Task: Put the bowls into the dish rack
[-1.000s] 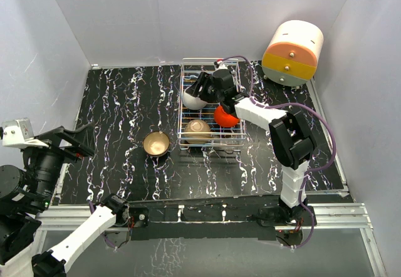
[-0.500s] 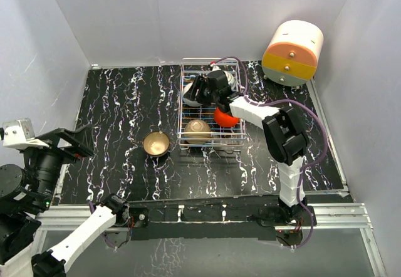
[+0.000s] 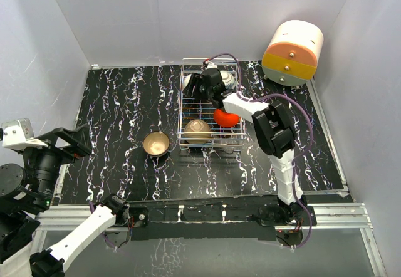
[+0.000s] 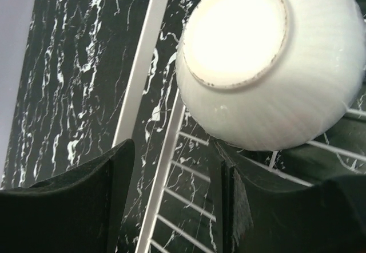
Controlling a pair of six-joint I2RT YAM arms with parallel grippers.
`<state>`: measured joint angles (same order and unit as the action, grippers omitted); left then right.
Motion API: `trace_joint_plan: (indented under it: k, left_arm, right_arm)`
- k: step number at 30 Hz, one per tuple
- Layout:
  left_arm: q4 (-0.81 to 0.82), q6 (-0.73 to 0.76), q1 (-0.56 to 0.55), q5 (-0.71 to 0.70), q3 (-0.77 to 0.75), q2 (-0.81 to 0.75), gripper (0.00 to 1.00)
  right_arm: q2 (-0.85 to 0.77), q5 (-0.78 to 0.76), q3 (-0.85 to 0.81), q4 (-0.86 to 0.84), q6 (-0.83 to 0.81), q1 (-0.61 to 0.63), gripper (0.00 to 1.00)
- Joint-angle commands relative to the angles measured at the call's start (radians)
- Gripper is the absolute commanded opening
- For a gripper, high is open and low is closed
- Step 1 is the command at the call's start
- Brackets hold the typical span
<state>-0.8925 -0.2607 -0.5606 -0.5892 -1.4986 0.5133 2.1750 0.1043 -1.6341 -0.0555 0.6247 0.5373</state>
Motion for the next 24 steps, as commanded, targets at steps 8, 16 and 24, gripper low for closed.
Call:
trace_joint_plan:
  k: [8,16,24]
  left_arm:
    - [-0.026,0.022,-0.030,-0.079,-0.016,-0.006,0.96]
    - [-0.027,0.012,-0.056,-0.114,0.004,-0.022,0.96]
    - [-0.020,0.013,-0.074,-0.123,-0.009,-0.005,0.96]
  right_arm:
    - [0.083,-0.088,-0.174,-0.067,-0.096,-0.014,0.56]
    - [0.120,-0.057,-0.245,-0.019,-0.113,-0.017,0.56]
    - [-0.057,-0.062,-0.034,-0.122,-0.127,-0.017,0.58]
